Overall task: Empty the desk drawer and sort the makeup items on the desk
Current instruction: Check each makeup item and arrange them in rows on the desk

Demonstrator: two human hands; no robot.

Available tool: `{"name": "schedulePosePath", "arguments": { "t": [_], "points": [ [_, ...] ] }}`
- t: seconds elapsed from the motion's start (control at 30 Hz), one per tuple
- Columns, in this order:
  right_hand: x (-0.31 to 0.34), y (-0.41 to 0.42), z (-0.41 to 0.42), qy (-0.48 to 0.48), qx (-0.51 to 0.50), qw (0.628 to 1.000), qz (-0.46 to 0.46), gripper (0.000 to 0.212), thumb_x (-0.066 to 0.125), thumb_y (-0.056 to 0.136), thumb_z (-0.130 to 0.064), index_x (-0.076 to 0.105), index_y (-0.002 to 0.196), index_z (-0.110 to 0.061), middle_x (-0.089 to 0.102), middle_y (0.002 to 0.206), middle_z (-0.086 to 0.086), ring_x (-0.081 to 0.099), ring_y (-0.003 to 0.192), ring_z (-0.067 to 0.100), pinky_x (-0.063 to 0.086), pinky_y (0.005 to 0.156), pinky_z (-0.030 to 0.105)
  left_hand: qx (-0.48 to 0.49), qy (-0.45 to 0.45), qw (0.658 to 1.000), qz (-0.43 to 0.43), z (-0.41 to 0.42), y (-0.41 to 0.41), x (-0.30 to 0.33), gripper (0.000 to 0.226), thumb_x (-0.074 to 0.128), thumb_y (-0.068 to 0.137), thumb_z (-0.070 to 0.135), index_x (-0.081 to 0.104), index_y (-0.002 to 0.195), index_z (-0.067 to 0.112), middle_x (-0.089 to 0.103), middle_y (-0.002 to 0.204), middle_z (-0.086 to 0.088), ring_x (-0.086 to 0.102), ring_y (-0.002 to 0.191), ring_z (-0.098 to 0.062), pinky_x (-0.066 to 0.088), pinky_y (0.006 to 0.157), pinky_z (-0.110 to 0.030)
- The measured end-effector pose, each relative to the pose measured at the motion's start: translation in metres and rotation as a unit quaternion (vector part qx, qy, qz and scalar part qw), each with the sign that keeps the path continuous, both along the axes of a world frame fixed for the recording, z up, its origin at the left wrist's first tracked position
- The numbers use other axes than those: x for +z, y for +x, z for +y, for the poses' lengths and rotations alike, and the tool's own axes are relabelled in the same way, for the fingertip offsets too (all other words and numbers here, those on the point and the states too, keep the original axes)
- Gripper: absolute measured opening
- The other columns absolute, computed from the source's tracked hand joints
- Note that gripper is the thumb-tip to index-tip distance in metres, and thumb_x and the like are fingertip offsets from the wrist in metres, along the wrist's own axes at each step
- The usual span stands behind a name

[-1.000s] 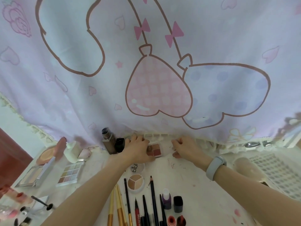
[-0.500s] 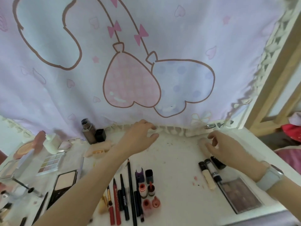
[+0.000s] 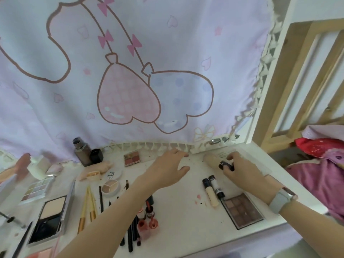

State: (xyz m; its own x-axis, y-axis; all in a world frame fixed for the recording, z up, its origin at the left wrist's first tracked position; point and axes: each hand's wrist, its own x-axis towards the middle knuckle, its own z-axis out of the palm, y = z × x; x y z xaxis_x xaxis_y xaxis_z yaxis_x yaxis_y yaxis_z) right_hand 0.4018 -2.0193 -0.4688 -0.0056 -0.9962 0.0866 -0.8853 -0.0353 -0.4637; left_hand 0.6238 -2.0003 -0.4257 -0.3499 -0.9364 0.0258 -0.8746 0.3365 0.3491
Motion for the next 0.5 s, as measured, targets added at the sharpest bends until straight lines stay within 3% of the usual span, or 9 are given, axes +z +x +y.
{"name": "schedulePosePath", "arguments": {
  "t": [0.1, 0.2, 0.3, 0.33, 0.4, 0.43, 0.5],
  "points": [
    [0.022, -0.005, -0.010, 0.011, -0.035, 0.990, -0.138, 0.021, 0.050, 0.091, -0.023, 0.057, 0.101, -0.006, 0.062, 0.073, 0.006, 0.056, 0.061, 0.017, 0.037, 0.048, 0.023, -0.013, 0.000, 1.000, 0.015, -0.003, -0.014, -0.006, 0.059, 0.049, 0.093, 0.033, 0.022, 0.144, 0.022, 0.028, 0.146, 0.002, 0.032, 0.131, -0.016, 0.032, 0.105, -0.031],
    [0.040, -0.006, -0.009, -0.006, -0.018, 0.981, -0.193, 0.019, 0.049, 0.091, -0.020, 0.062, 0.095, -0.008, 0.063, 0.063, 0.002, 0.059, 0.050, 0.007, 0.037, 0.039, 0.013, -0.033, -0.007, 0.998, 0.052, -0.007, -0.030, -0.008, 0.075, 0.056, 0.089, 0.035, 0.010, 0.146, 0.024, 0.019, 0.149, 0.004, 0.024, 0.135, -0.016, 0.030, 0.105, -0.029],
    [0.060, -0.002, -0.005, -0.032, 0.020, 0.968, -0.249, 0.019, 0.049, 0.093, -0.022, 0.063, 0.089, -0.009, 0.062, 0.058, 0.004, 0.050, 0.038, 0.000, 0.038, 0.042, 0.010, -0.014, 0.002, 0.994, 0.109, -0.012, -0.040, -0.005, 0.086, 0.063, 0.083, 0.040, 0.007, 0.146, 0.026, 0.021, 0.147, 0.007, 0.028, 0.132, -0.013, 0.033, 0.100, -0.028],
    [0.067, 0.000, -0.004, -0.043, 0.031, 0.962, -0.268, 0.022, 0.049, 0.093, -0.024, 0.064, 0.088, -0.008, 0.060, 0.055, 0.002, 0.049, 0.039, 0.000, 0.040, 0.047, 0.012, 0.005, -0.003, 0.990, 0.139, -0.014, -0.041, -0.002, 0.080, 0.064, 0.082, 0.041, 0.015, 0.144, 0.025, 0.031, 0.140, 0.007, 0.036, 0.126, -0.013, 0.037, 0.097, -0.026],
    [0.082, 0.004, -0.004, -0.065, 0.043, 0.954, -0.289, 0.027, 0.048, 0.094, -0.028, 0.063, 0.086, -0.007, 0.058, 0.051, -0.001, 0.047, 0.039, 0.002, 0.039, 0.051, 0.016, 0.029, -0.053, 0.982, 0.179, -0.016, -0.038, 0.007, 0.050, 0.062, 0.083, 0.043, 0.042, 0.125, 0.022, 0.052, 0.107, 0.011, 0.051, 0.097, -0.011, 0.041, 0.076, -0.020],
    [0.089, 0.007, -0.006, -0.080, 0.043, 0.954, -0.287, 0.029, 0.046, 0.095, -0.029, 0.062, 0.084, -0.007, 0.057, 0.051, -0.002, 0.047, 0.038, 0.002, 0.038, 0.050, 0.015, 0.030, -0.079, 0.982, 0.171, -0.015, -0.036, 0.013, 0.039, 0.060, 0.084, 0.046, 0.049, 0.112, 0.021, 0.052, 0.089, 0.014, 0.051, 0.083, -0.010, 0.038, 0.066, -0.019],
    [0.102, 0.015, -0.010, -0.105, 0.039, 0.955, -0.274, 0.034, 0.043, 0.095, -0.032, 0.059, 0.080, -0.006, 0.057, 0.054, -0.005, 0.050, 0.039, 0.001, 0.039, 0.048, 0.011, 0.011, -0.116, 0.985, 0.126, -0.012, -0.031, 0.025, 0.038, 0.054, 0.084, 0.052, 0.050, 0.102, 0.018, 0.048, 0.077, 0.013, 0.048, 0.073, -0.010, 0.035, 0.060, -0.023]
  ]
}}
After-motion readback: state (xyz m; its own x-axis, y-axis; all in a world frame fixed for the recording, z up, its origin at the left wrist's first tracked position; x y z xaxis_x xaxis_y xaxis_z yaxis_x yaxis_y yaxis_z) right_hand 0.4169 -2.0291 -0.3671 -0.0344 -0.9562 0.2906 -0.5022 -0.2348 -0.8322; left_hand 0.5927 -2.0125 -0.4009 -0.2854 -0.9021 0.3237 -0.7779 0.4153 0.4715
